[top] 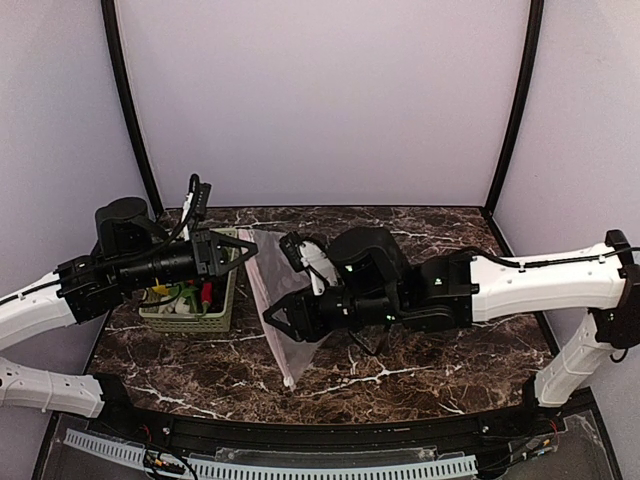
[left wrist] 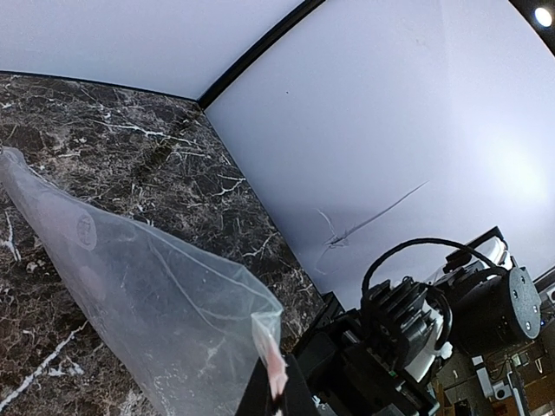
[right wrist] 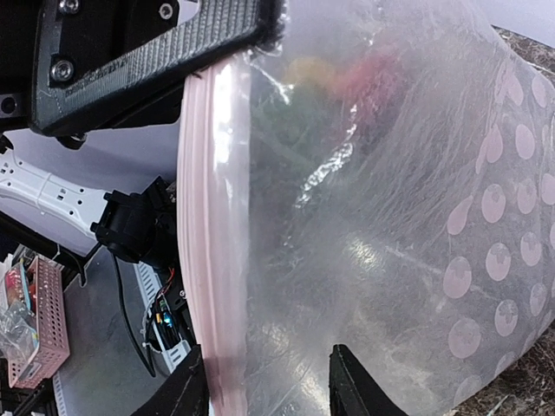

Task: Place the food in the zip-top bag and seal the zipper
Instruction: Pass from the left arm to the right, then pass from the right arm to the left

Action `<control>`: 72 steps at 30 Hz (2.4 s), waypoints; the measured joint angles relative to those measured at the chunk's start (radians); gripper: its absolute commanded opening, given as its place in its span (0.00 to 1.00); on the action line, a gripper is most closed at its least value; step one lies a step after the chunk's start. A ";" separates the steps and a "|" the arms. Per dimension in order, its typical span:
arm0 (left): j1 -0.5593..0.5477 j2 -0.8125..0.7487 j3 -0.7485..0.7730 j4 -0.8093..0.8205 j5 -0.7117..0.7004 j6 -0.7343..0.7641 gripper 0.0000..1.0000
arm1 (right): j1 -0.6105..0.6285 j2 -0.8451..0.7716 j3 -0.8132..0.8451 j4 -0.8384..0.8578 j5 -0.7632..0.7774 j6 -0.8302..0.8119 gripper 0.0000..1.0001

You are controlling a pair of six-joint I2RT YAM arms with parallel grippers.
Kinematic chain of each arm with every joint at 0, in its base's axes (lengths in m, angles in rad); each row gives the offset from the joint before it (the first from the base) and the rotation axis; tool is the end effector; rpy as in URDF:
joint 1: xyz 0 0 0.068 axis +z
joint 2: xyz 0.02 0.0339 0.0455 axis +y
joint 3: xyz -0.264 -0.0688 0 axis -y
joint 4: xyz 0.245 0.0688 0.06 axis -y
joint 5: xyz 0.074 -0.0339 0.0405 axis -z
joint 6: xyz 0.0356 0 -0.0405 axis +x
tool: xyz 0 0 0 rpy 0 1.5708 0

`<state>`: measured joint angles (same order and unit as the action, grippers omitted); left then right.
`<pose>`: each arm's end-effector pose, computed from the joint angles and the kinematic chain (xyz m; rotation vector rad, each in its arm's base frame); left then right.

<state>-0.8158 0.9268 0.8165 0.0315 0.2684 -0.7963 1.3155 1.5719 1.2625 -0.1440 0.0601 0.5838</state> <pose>0.1436 -0.1664 0.3488 0.2483 1.8433 -1.4033 0.0956 0.3579 0.3121 -0.7545 2.0859 1.0887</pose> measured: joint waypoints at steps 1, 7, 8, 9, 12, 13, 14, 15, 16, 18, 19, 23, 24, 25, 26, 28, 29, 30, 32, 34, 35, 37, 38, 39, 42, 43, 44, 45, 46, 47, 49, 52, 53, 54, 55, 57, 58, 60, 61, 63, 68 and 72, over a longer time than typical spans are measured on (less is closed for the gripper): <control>0.000 0.000 0.000 -0.002 0.000 0.000 0.01 | 0.000 0.002 0.003 -0.002 0.006 0.003 0.41; 0.000 0.000 0.000 -0.003 0.000 0.001 0.01 | 0.000 0.002 0.012 -0.028 0.055 0.010 0.35; 0.000 0.000 0.000 -0.003 0.000 0.001 0.01 | 0.000 0.002 0.014 -0.036 0.065 0.013 0.33; 0.000 0.000 0.000 -0.003 0.000 0.001 0.01 | 0.000 0.002 0.015 -0.040 0.074 0.015 0.33; 0.000 0.002 0.000 -0.003 0.000 0.003 0.01 | 0.000 0.002 0.023 -0.057 0.101 0.019 0.29; 0.000 0.003 0.000 -0.003 0.000 0.003 0.01 | 0.000 0.004 0.029 -0.068 0.112 0.019 0.28; 0.000 0.003 0.000 -0.003 0.000 0.003 0.01 | 0.001 0.009 0.037 -0.077 0.125 0.019 0.28; 0.000 0.004 0.000 -0.003 0.000 0.003 0.01 | 0.002 0.014 0.045 -0.083 0.134 0.017 0.26; 0.000 0.005 0.000 -0.003 0.000 0.003 0.01 | 0.003 0.020 0.054 -0.090 0.146 0.015 0.25; 0.000 0.006 0.000 -0.003 0.000 0.003 0.01 | 0.008 0.034 0.067 -0.098 0.164 0.009 0.23; 0.000 0.007 0.000 -0.003 0.000 0.003 0.01 | 0.010 0.040 0.072 -0.098 0.170 0.004 0.21; 0.000 0.008 0.000 -0.003 0.000 0.003 0.01 | 0.016 0.070 0.104 -0.107 0.187 -0.011 0.16; 0.000 0.008 0.000 -0.003 0.000 0.004 0.01 | 0.017 0.078 0.114 -0.108 0.190 -0.016 0.15; 0.000 0.008 0.000 -0.003 0.000 0.004 0.01 | 0.018 0.085 0.122 -0.108 0.192 -0.022 0.14; 0.000 0.008 0.000 -0.004 0.000 0.004 0.01 | 0.018 0.092 0.130 -0.109 0.195 -0.026 0.12; 0.000 0.008 0.000 -0.004 -0.002 0.006 0.01 | 0.018 0.101 0.141 -0.110 0.201 -0.032 0.10; 0.000 0.008 0.000 -0.005 -0.003 0.007 0.01 | 0.018 0.105 0.144 -0.111 0.203 -0.034 0.08; 0.000 0.008 0.000 -0.005 -0.005 0.008 0.01 | 0.018 0.109 0.148 -0.111 0.207 -0.034 0.07; 0.000 0.008 0.000 -0.006 -0.008 0.009 0.01 | 0.018 0.113 0.150 -0.111 0.212 -0.034 0.03; 0.000 0.009 0.000 -0.008 -0.010 0.011 0.01 | 0.018 0.115 0.151 -0.111 0.220 -0.031 0.00; 0.000 0.009 0.000 -0.010 -0.012 0.014 0.01 | 0.019 0.115 0.151 -0.111 0.225 -0.028 0.00; 0.000 0.010 0.000 -0.015 -0.017 0.019 0.17 | 0.020 0.115 0.151 -0.111 0.233 -0.023 0.00; 0.000 0.010 0.000 -0.020 -0.020 0.024 0.25 | 0.020 0.115 0.151 -0.112 0.237 -0.021 0.00; 0.000 0.010 0.001 -0.026 -0.023 0.031 0.43 | 0.020 0.115 0.151 -0.113 0.244 -0.019 0.00; 0.000 0.010 0.006 -0.063 -0.034 0.047 0.67 | 0.020 0.115 0.153 -0.114 0.270 -0.007 0.00; 0.000 0.010 0.010 -0.080 -0.041 0.059 0.75 | 0.020 0.115 0.155 -0.116 0.280 -0.002 0.00; 0.000 0.010 0.014 -0.098 -0.044 0.066 0.78 | 0.020 0.115 0.156 -0.117 0.287 0.001 0.00; 0.000 0.010 0.019 -0.116 -0.050 0.074 0.83 | 0.020 0.115 0.158 -0.120 0.299 0.006 0.00; 0.000 0.010 0.021 -0.132 -0.053 0.084 0.87 | 0.020 0.115 0.160 -0.122 0.307 0.011 0.00; 0.000 0.010 0.024 -0.151 -0.055 0.093 0.88 | 0.019 0.115 0.162 -0.126 0.314 0.017 0.00; 0.001 0.010 0.024 -0.177 -0.054 0.108 0.90 | 0.018 0.115 0.166 -0.130 0.327 0.025 0.00; 0.000 0.010 0.024 -0.200 -0.042 0.119 0.89 | 0.015 0.115 0.178 -0.142 0.338 0.029 0.00; 0.000 0.010 0.024 -0.204 -0.040 0.119 0.88 | 0.014 0.115 0.184 -0.144 0.341 0.029 0.00; 0.000 0.010 0.018 -0.206 -0.039 0.120 0.84 | 0.014 0.115 0.190 -0.144 0.343 0.029 0.00; 0.000 0.010 0.018 -0.207 -0.039 0.119 0.82 | 0.013 0.115 0.198 -0.145 0.345 0.029 0.00; 0.000 0.010 0.007 -0.209 -0.041 0.116 0.75 | 0.013 0.115 0.212 -0.144 0.345 0.029 0.00; 0.000 0.010 0.001 -0.209 -0.043 0.114 0.72 | 0.013 0.115 0.216 -0.141 0.345 0.029 0.00; 0.000 0.010 -0.011 -0.209 -0.048 0.105 0.69 | 0.013 0.115 0.219 -0.141 0.345 0.029 0.00; 0.000 0.010 -0.016 -0.209 -0.050 0.105 0.68 | 0.013 0.115 0.219 -0.141 0.344 0.029 0.00; 0.000 0.013 -0.023 -0.210 -0.051 0.099 0.64 | 0.013 0.115 0.219 -0.142 0.344 0.029 0.00; 0.000 0.029 -0.026 -0.209 -0.053 0.093 0.60 | 0.013 0.117 0.219 -0.141 0.344 0.029 0.00; 0.000 0.035 -0.027 -0.203 -0.053 0.091 0.56 | 0.013 0.127 0.223 -0.142 0.343 0.031 0.00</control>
<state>-0.8154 0.9619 0.7898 -0.1711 0.2153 -0.7052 1.3285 1.6993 1.4853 -0.2859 0.4034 0.6151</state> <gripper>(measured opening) 0.586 0.005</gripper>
